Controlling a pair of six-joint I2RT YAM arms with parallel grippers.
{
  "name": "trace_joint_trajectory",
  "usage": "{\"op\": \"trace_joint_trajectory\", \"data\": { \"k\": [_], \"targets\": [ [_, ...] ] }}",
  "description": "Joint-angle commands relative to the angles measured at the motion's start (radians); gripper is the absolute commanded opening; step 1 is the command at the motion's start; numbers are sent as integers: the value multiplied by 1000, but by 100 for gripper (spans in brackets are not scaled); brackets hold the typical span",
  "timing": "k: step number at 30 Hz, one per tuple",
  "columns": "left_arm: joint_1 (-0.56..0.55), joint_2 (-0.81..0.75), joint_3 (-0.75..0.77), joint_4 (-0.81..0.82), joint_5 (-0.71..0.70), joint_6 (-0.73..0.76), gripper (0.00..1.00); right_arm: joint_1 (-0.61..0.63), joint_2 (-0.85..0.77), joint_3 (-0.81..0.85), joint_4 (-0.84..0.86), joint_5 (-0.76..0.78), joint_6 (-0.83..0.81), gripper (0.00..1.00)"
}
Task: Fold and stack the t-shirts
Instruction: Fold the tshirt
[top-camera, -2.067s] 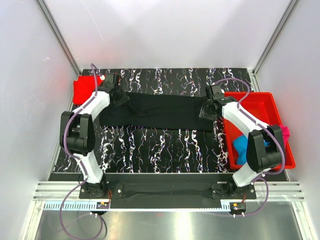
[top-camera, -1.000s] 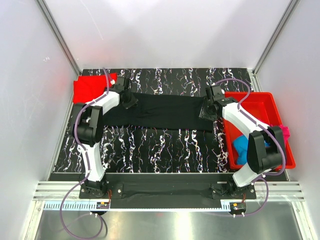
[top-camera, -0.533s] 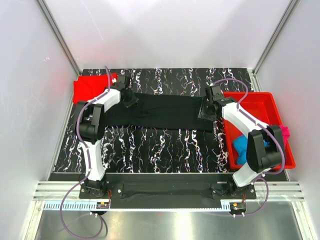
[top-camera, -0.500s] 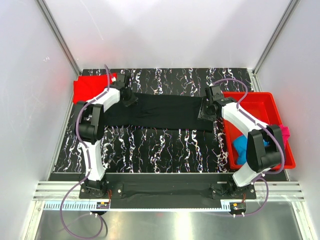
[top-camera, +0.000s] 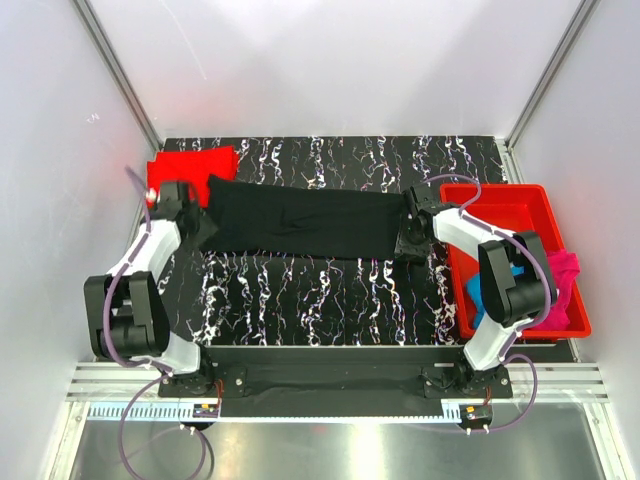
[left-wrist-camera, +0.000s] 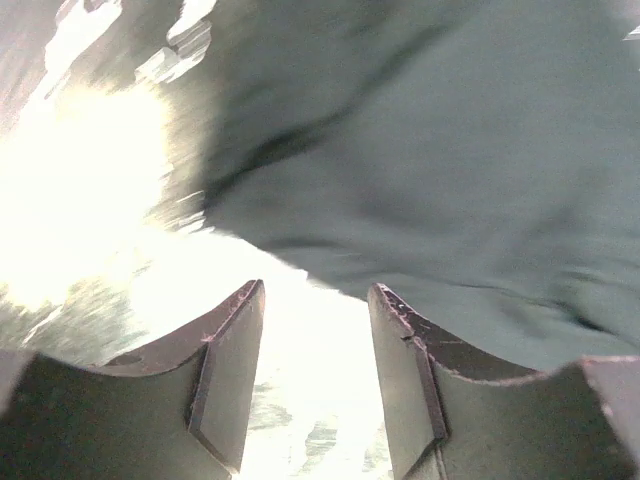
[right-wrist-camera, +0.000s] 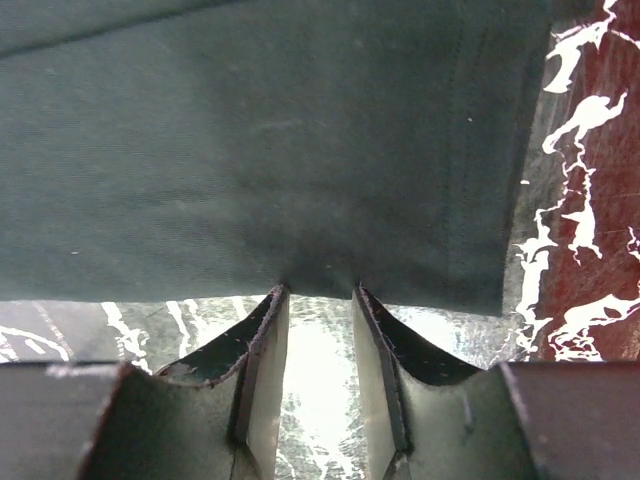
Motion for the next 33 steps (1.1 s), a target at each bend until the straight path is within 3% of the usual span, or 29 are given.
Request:
{"op": "trace_joint_trajectory", "data": {
  "k": [1,6,12,16,23,27,33],
  "targets": [
    [69,-3,-127,119,99,-22,52,6,-8,-16,24,39,6,38],
    [90,30,-169,250,125,-70,53,6,14,-45,48,55,16,38],
    [106,147,-116,231,102,-77,53,6,39,-64,62,64,24,37],
    [114,145,-137,261,104,-94,53,6,38,-73,59,85,24,37],
    [132,176,-90,181,47,-102,49,6,17,-83,39,92,32,36],
    [145,188,-50,92,-61,-113,43,6,-4,-94,28,92,39,36],
    [169,155,-37,66,-93,-122,44,6,-32,-125,30,89,50,35]
  ]
}}
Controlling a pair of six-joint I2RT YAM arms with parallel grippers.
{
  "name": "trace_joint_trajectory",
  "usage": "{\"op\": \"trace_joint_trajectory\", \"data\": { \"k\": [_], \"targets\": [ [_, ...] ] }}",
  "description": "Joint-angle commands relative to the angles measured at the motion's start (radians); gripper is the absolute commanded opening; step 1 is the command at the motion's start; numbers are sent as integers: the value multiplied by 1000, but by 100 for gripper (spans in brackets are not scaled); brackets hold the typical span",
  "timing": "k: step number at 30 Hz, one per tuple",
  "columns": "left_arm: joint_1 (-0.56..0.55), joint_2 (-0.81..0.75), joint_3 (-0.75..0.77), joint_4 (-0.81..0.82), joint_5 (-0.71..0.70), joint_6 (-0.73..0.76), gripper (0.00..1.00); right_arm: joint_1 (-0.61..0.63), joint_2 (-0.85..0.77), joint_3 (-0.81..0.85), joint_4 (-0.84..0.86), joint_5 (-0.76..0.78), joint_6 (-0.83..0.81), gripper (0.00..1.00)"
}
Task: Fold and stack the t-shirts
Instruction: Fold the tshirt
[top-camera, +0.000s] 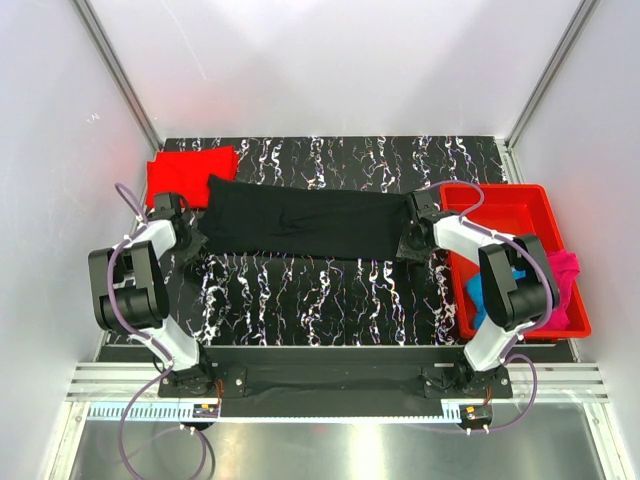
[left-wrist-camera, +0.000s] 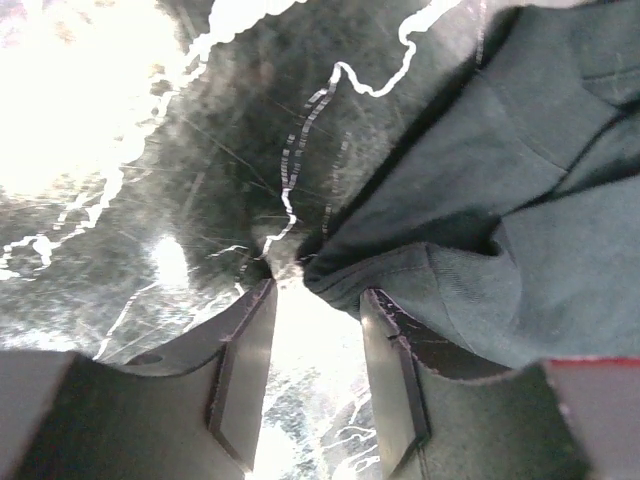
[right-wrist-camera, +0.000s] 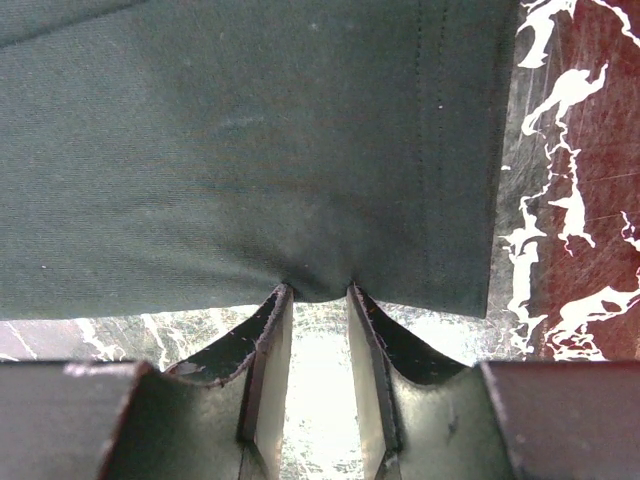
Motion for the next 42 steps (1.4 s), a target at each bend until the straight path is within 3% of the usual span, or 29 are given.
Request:
{"op": "trace_joint_trajectory", "data": {
  "k": [1,10,17,20,27,29,33,34,35,42],
  "targets": [
    [27,-31,42,-37,-82,-4,45,4,-17,-49,-38,42,19,35],
    [27,-149,39,-60,-44,33,57,4,-109,-72,-75,-10,51,36],
    [27,-210,-97,85,99,13,59,6,-184,46,-136,-47,17,40],
    [27,-178,-119,153,193,-4,59,4,-140,130,-118,-62,-32,41],
    [29,-57,-78,133,158,-16,58,3,73,354,-73,-35,-142,41],
    [29,-36,-70,150,161,-19,54,3,140,391,-69,-13,-153,41],
    [27,-3,-24,132,161,-6,21,-4,246,489,-81,42,-145,40],
    [29,0,-13,130,161,-4,8,-5,268,503,-99,59,-139,39],
    [27,-3,-13,132,162,-1,3,-7,300,513,-108,77,-126,39],
    [23,-8,-12,163,193,7,0,-17,333,439,-159,142,-29,37]
  ]
}}
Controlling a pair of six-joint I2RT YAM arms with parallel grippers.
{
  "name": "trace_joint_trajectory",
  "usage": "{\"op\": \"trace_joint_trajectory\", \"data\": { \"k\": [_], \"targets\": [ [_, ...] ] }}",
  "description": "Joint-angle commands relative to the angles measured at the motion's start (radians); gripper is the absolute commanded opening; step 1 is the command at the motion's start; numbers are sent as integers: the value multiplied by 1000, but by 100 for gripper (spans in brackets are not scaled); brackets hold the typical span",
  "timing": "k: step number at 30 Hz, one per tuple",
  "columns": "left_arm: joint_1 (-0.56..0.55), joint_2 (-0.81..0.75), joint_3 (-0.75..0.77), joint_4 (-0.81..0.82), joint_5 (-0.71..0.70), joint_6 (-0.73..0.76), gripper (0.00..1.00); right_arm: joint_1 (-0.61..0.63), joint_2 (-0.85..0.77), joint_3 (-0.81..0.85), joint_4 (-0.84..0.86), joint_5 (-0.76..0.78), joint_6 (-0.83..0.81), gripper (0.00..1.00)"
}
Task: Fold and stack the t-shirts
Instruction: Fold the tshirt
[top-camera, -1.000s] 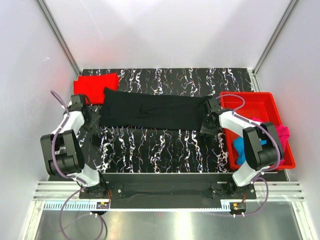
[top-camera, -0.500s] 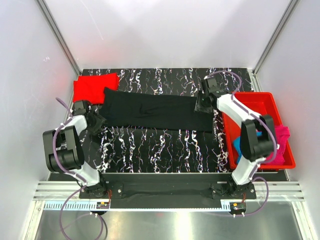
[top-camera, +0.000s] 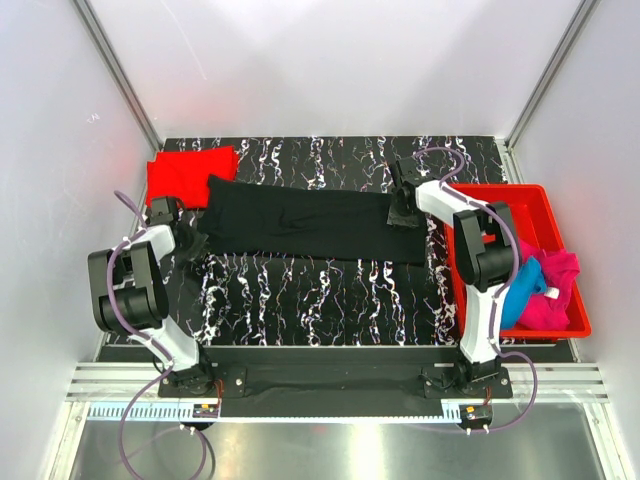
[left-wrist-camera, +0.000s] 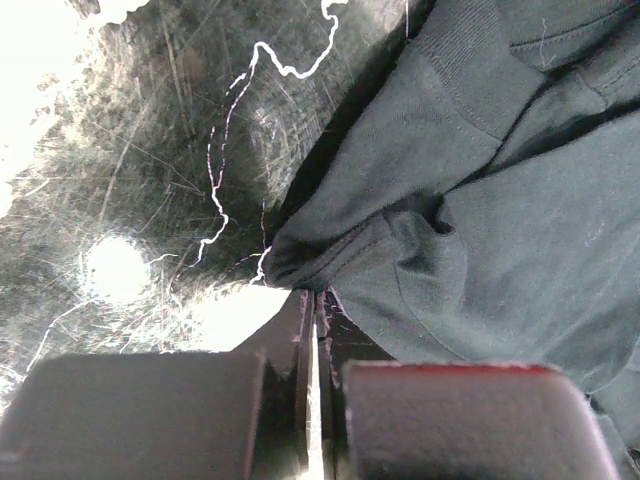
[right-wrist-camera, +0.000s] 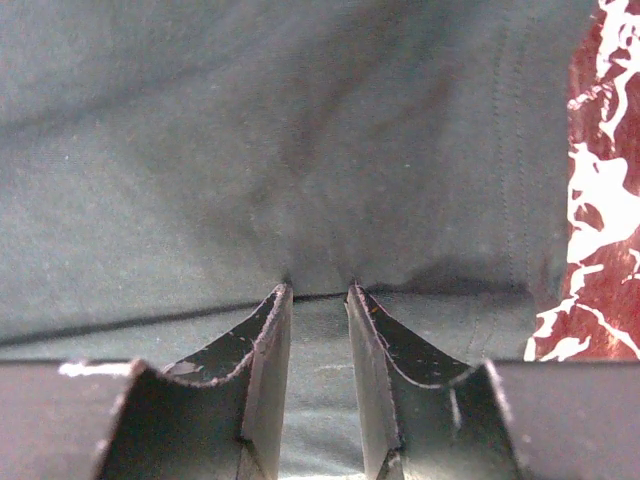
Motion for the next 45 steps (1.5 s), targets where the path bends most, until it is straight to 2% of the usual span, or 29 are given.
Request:
{"op": "trace_joint_trajectory", "data": {
  "k": [1,3,6,14,17,21,25,27,31,35,37,41,45],
  "targets": [
    [0,4,39,71,45,18,0,-11,-23,-52,-59,58,78,36],
    [-20,9,53,80,50,32,0,-11,-48,-122,-59,47,98,36],
    [-69,23,114,27,-19,63,0,-9,-129,-239,-39,31,134,36],
    [-106,47,175,-13,-28,75,0,0,-378,-528,24,-80,254,36],
    [-117,98,223,-15,-4,104,0,12,-459,-587,39,-118,294,37],
    [-138,155,284,-25,28,110,0,14,-545,-583,3,-144,303,39],
    [-161,187,352,-124,-93,98,0,17,-646,-524,24,-176,242,42],
    [-161,188,358,-144,-146,84,0,17,-652,-503,135,-242,201,43],
    [-161,173,338,-153,-183,78,0,20,-495,-385,239,-414,39,45],
    [-158,182,327,-138,-164,86,0,22,-300,-142,219,-529,-141,49],
    [-158,193,324,-124,-153,81,0,23,-175,-51,173,-532,-219,50],
    [-160,214,329,-102,-117,69,0,23,30,220,96,-560,-255,51],
    [-161,247,375,-118,-114,75,0,23,191,367,-11,-552,-273,51]
  ]
}}
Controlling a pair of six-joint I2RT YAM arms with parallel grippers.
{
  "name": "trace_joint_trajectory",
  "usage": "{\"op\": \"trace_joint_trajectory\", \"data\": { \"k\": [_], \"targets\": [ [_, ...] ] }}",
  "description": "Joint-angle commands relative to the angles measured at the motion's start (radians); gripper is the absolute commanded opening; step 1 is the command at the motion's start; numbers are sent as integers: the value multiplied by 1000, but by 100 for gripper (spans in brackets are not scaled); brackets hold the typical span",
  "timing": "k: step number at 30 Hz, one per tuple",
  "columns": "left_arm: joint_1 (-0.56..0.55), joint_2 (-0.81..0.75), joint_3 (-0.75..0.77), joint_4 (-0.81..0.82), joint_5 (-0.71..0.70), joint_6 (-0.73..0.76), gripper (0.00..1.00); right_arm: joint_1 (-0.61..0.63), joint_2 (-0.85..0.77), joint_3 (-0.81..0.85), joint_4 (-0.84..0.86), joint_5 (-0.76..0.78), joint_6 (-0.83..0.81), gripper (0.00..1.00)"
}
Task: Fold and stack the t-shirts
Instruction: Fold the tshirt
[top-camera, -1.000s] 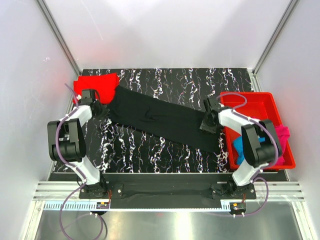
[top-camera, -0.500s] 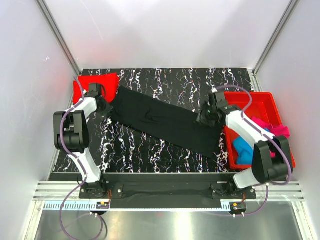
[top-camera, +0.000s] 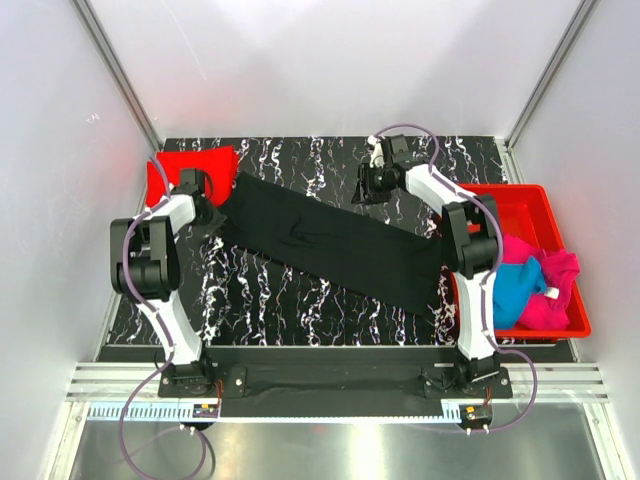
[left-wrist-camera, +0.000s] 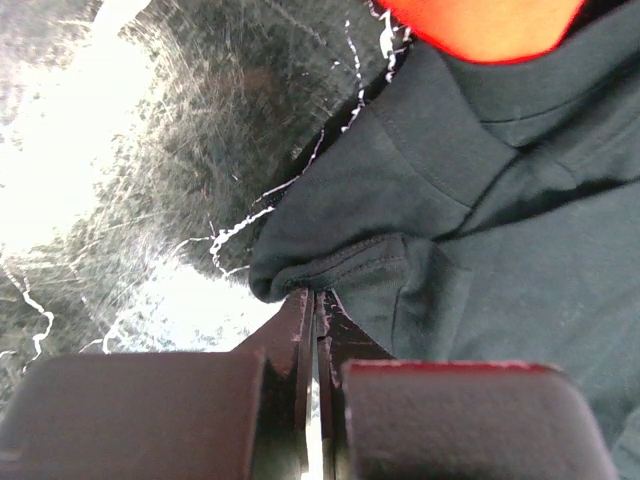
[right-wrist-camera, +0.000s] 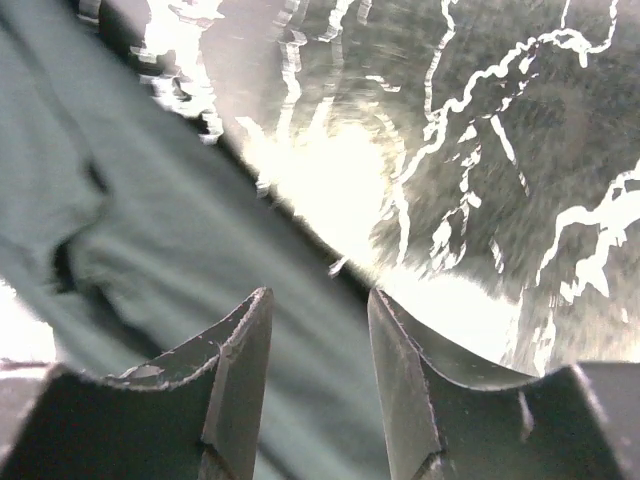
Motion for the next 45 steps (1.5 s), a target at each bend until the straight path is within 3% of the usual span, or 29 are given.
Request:
{"op": "trace_joint_trajectory", "data": {
  "k": [1,6,17,21,26,29,39,45],
  "targets": [
    [-2,22,60,30,8,6,0,8,66,96,-114,-2,-64,51],
    [-42,36,112,42,28,28,0,2,95,96,-117,49,-90,52],
    [-64,65,178,48,29,8,0,-4,175,168,-189,-52,-186,51],
    [-64,58,173,51,23,8,0,-4,177,153,-173,-132,-222,39],
    [-64,59,172,79,43,3,0,-16,167,136,-136,-48,-196,8],
    [-65,71,190,128,107,-6,0,-47,158,125,-114,-3,-126,0],
    [-125,214,342,301,284,-70,0,-153,94,29,-22,86,48,0],
    [-130,389,573,280,359,-87,0,-185,74,-7,-5,157,98,0]
  ]
}}
